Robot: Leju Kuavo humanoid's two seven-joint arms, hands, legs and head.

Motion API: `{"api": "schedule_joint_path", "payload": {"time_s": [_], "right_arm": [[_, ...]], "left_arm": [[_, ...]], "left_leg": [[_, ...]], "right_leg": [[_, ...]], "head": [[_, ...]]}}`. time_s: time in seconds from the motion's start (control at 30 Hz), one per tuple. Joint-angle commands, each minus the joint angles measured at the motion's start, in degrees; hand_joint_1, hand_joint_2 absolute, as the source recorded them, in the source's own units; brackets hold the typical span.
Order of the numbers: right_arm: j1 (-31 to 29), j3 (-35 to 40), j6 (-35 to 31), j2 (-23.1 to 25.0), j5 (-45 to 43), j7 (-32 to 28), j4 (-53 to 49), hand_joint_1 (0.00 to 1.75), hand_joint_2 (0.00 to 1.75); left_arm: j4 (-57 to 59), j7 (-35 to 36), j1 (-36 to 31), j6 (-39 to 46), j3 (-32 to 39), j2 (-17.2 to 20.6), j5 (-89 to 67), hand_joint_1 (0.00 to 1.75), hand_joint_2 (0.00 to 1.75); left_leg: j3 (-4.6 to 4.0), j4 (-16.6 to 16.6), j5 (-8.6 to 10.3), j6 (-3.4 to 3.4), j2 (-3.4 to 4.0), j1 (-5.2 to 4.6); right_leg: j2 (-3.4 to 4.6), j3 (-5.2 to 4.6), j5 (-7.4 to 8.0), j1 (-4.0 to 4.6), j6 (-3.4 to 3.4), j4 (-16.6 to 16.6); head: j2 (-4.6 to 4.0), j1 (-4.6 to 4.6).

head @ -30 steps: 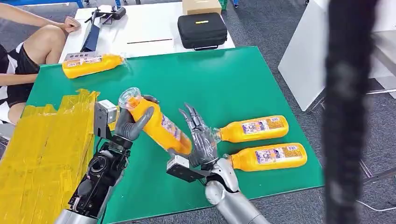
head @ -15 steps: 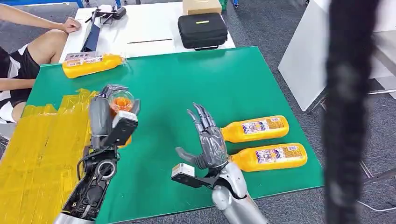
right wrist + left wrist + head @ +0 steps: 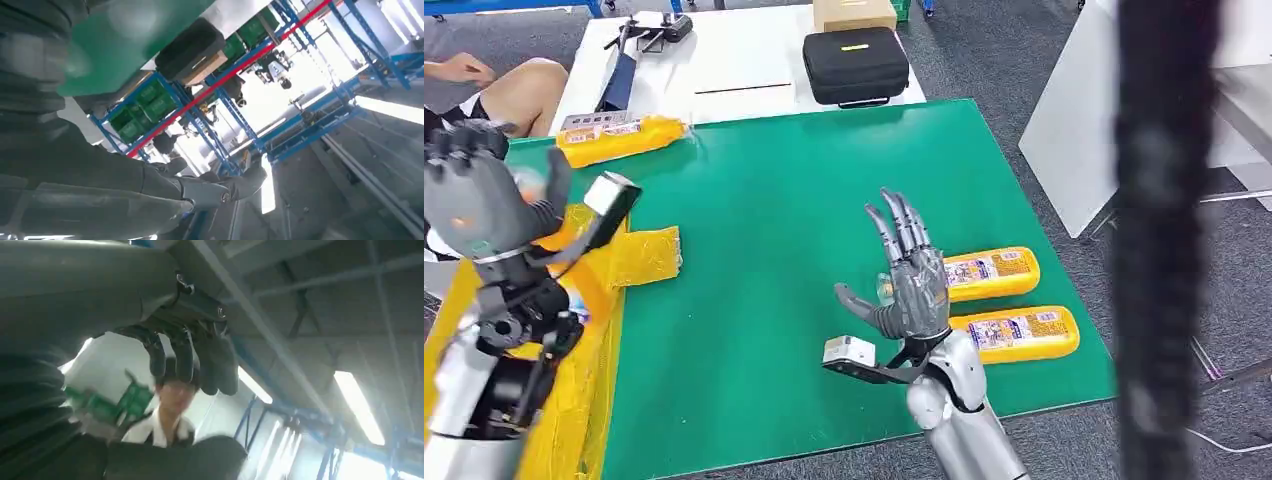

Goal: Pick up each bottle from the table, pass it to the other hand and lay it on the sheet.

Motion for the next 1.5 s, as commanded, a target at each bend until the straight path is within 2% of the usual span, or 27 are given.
{"api": "schedule_joint_path", "payload": {"time_s": [0.03, 0.07, 0.1, 0.13, 0.17, 0.2, 0.27, 0.3, 0.33, 0.4, 0.47, 0.5, 0.53, 0.57, 0.67, 0.8, 0.83, 0.87, 0.9, 0.97, 1.03, 1.07, 1.2, 1.27, 1.33, 1.43, 1.5], "right_arm": [[-0.1, -6.6, -0.2, -1.1, 2.4, 0.5, -3.9, 0.00, 1.75], [0.2, -6.7, -0.2, -1.7, 2.7, 1.2, -4.7, 0.00, 1.75], [0.8, -7.0, -0.2, -2.3, 3.8, 2.3, -6.4, 0.00, 1.75], [1.6, -7.1, -0.2, -2.8, 3.9, 2.8, -7.6, 0.00, 1.75], [2.4, -7.5, -0.2, -3.3, 4.1, 3.3, -8.8, 0.00, 1.75], [3.3, -7.5, -0.2, -3.8, 3.7, 3.4, -9.6, 0.00, 1.75], [3.7, -7.3, -0.2, -4.3, 4.3, 4.5, -9.5, 0.00, 1.75], [3.7, -7.3, -0.2, -4.3, 4.3, 4.5, -9.5, 0.00, 1.75], [3.7, -7.1, -0.2, -4.1, 5.0, 5.1, -9.3, 0.00, 1.75], [3.7, -7.1, -0.2, -4.0, 6.1, 6.1, -9.0, 0.00, 1.75], [3.0, -5.9, -0.2, -5.1, 9.2, 9.8, -7.2, 0.00, 1.75], [3.0, -5.9, -0.2, -5.1, 9.2, 9.8, -7.2, 0.00, 1.75], [2.6, -5.3, 0.8, -6.5, 11.4, 13.5, -6.8, 0.00, 1.75], [2.5, -5.1, 1.5, -7.1, 12.5, 15.1, -7.0, 0.00, 1.75], [1.8, -5.1, 8.9, -10.1, 18.4, 21.9, -7.4, 0.00, 1.75], [1.3, -5.4, 9.2, -10.6, 18.3, 22.1, -7.5, 0.00, 1.75], [0.9, -5.1, 11.2, -11.1, 19.2, 23.2, -7.3, 0.00, 1.75], [0.0, -4.6, 15.1, -12.3, 20.7, 25.4, -7.2, 0.00, 1.75], [-1.6, -4.7, 19.6, -13.6, 21.4, 27.1, -6.5, 0.00, 1.75], [-4.1, -5.1, 25.4, -15.5, 22.0, 28.4, -5.3, 0.00, 1.75], [-4.5, -5.4, 25.8, -15.8, 21.7, 28.3, -5.0, 0.00, 1.75], [-4.5, -5.4, 25.8, -15.8, 21.7, 28.3, -5.0, 0.00, 1.75], [-6.2, -5.7, 29.3, -17.4, 21.1, 28.4, -3.3, 0.00, 1.75], [-8.6, -5.8, 31.1, -19.9, 19.2, 26.7, -0.3, 0.00, 1.75], [-12.5, -5.6, 32.0, -22.2, 18.0, 23.9, 4.9, 0.00, 1.75], [-16.5, -4.9, 30.8, -24.2, 18.0, 21.1, 11.3, 0.00, 1.75], [-16.6, -5.3, 29.0, -24.9, 18.3, 20.6, 12.6, 0.00, 1.75]], "left_arm": [[37.0, 11.5, -16.1, -0.1, -36.3, 2.5, -0.3, 1.75, 1.75], [39.6, 8.9, -15.6, -0.1, -34.5, 1.5, -0.3, 1.75, 1.75], [44.7, 4.2, -14.9, -0.1, -30.5, -0.4, -0.3, 1.75, 1.75], [47.3, 2.2, -14.7, -0.1, -29.3, -1.2, -0.1, 1.75, 1.75], [51.0, -2.8, -13.5, -0.1, -24.6, -3.0, 0.4, 1.75, 1.75], [52.0, -5.0, -12.3, -0.1, -22.0, -3.6, 0.5, 1.75, 1.75], [54.3, -9.6, -9.8, -0.1, -16.6, -5.1, 2.4, 1.75, 1.75], [54.3, -9.6, -9.8, -0.1, -16.6, -5.1, 2.4, 1.75, 1.75], [53.2, -12.3, -7.7, -0.1, -13.1, -5.8, 4.2, 1.75, 1.75], [53.6, -14.0, -6.7, -0.1, -10.8, -6.4, 4.8, 1.75, 1.75], [53.5, -15.8, -5.2, -0.1, -7.5, -7.6, 4.7, 1.69, 1.75], [53.5, -15.8, -5.2, -0.1, -7.5, -7.6, 4.7, 1.69, 1.75], [51.2, -18.3, -3.6, -0.1, -3.9, -8.7, 6.7, 0.28, 1.75], [49.8, -19.9, -2.8, -0.1, -1.9, -9.2, 8.0, 0.00, 1.75], [47.0, -27.7, -0.5, -0.1, 6.8, -12.7, 15.0, 0.00, 1.75], [47.1, -27.7, -0.5, -0.1, 6.9, -12.9, 14.9, 0.00, 1.75], [47.0, -30.1, -0.4, -0.1, 8.9, -13.6, 17.0, 0.00, 1.75], [47.3, -34.6, -0.4, -0.1, 12.2, -15.0, 20.7, 0.00, 1.75], [48.2, -37.8, -0.7, -0.1, 13.9, -16.0, 23.4, 0.00, 1.75], [48.9, -41.2, -0.8, -0.2, 14.9, -17.5, 26.5, 0.00, 1.75], [48.8, -41.2, -0.8, -0.1, 14.8, -17.7, 26.6, 0.00, 1.75], [48.8, -41.2, -0.8, -0.1, 14.8, -17.7, 26.6, 0.00, 1.75], [46.8, -43.7, 0.0, -1.2, 14.7, -18.7, 29.3, 0.00, 1.75], [42.9, -46.3, 1.2, -4.9, 15.0, -19.7, 34.8, 0.00, 1.75], [36.6, -50.4, 3.2, -14.1, 16.5, -20.9, 47.5, 0.00, 1.75], [28.8, -50.0, 5.3, -28.9, 19.7, -21.8, 67.1, 0.00, 1.75], [26.5, -48.2, 5.8, -32.9, 20.3, -21.9, 73.9, 0.00, 1.75]], "left_leg": [[0.22, -0.1, 0.07, -0.09, -0.57, 0.00], [0.45, -0.1, 0.05, -0.12, -0.61, 0.02], [0.42, -0.2, 0.07, -0.07, -0.28, -0.12], [0.39, -0.2, 0.02, -0.03, -0.22, -0.19], [0.60, -0.2, -0.06, -0.10, -0.16, -0.15], [0.48, -0.1, -0.04, -0.08, -0.23, -0.21], [0.53, -0.1, -0.11, -0.13, 0.12, -0.15], [0.47, -0.1, -0.08, -0.10, 0.21, -0.22], [0.39, -0.1, -0.06, -0.05, 0.17, -0.29], [0.43, -0.1, -0.12, -0.09, 0.19, -0.24], [0.56, 0.0, -0.22, -0.12, 0.24, -0.22], [0.47, -0.1, -0.17, -0.08, 0.22, -0.24], [0.28, -0.1, -0.10, -0.04, 0.19, -0.26], [0.45, 0.0, -0.20, -0.12, 0.20, -0.20], [0.38, 0.0, -0.19, -0.09, 0.12, -0.21], [0.20, 0.0, -0.13, -0.03, 0.10, -0.25], [0.51, 0.2, -0.35, -0.18, 0.14, -0.16], [0.21, 0.0, -0.15, -0.06, 0.04, -0.25], [0.29, 0.1, -0.22, -0.11, 0.08, -0.20], [0.27, 0.1, -0.21, -0.09, 0.08, -0.23], [0.64, 0.3, -0.48, -0.29, 0.21, -0.13], [0.18, 0.0, -0.13, -0.03, 0.01, -0.27], [0.34, 0.1, -0.22, -0.06, 0.01, -0.22], [0.30, 0.1, -0.21, -0.05, 0.11, -0.25], [0.21, 0.1, -0.18, -0.01, 0.09, -0.26], [0.27, 0.2, -0.26, -0.04, 0.07, -0.21], [0.23, 0.2, -0.25, -0.03, 0.13, -0.21]], "right_leg": [[-0.66, 0.31, -0.16, 0.02, 0.02, 0.0], [-0.75, 0.55, -0.21, 0.06, 0.03, -0.1], [-0.33, 0.49, -0.09, -0.11, 0.03, -0.2], [-0.19, 0.54, -0.07, -0.17, 0.04, -0.1], [-0.18, 0.78, -0.12, -0.12, 0.03, -0.2], [-0.24, 0.64, -0.11, -0.22, 0.03, -0.1], [-0.04, 0.65, -0.09, -0.14, 0.03, -0.1], [0.06, 0.54, -0.06, -0.20, 0.04, -0.1], [0.02, 0.45, -0.05, -0.25, 0.04, -0.1], [0.04, 0.51, -0.08, -0.18, 0.02, -0.1], [0.06, 0.63, -0.15, -0.16, 0.02, -0.1], [0.06, 0.54, -0.11, -0.18, 0.03, -0.1], [0.07, 0.34, -0.05, -0.21, 0.04, -0.1], [0.04, 0.54, -0.14, -0.15, 0.02, -0.1], [0.04, 0.49, -0.12, -0.16, 0.04, -0.1], [0.07, 0.32, -0.06, -0.20, 0.06, -0.1], [0.01, 0.68, -0.24, -0.10, 0.04, 0.0], [0.02, 0.36, -0.08, -0.20, 0.06, 0.0], [0.03, 0.45, -0.13, -0.15, 0.04, 0.0], [0.02, 0.44, -0.12, -0.18, 0.06, 0.0], [0.03, 0.81, -0.34, -0.06, 0.00, 0.1], [-0.01, 0.35, -0.05, -0.21, 0.08, -0.1], [-0.03, 0.53, -0.12, -0.16, 0.07, -0.1], [0.07, 0.46, -0.10, -0.20, 0.07, 0.0], [0.01, 0.40, -0.07, -0.20, 0.10, 0.0], [0.01, 0.50, -0.10, -0.15, 0.11, 0.0], [0.09, 0.45, -0.07, -0.15, 0.10, 0.0]], "head": [[0.00, 0.04], [0.00, 0.09], [0.00, 0.02], [0.00, 0.00], [0.00, 0.02], [0.00, 0.04], [0.00, 0.04], [0.00, 0.04], [0.00, 0.04], [0.00, 0.07], [0.00, 0.02], [0.00, 0.02], [0.00, 0.02], [0.00, 0.02], [0.00, 0.02], [0.00, 0.02], [0.00, 0.04], [0.00, 0.04], [0.00, 0.04], [0.00, 0.04], [0.00, 0.00], [0.00, 0.02], [0.00, 0.07], [0.00, 0.00], [0.00, -0.02], [0.00, 0.02], [0.00, 0.02]]}}
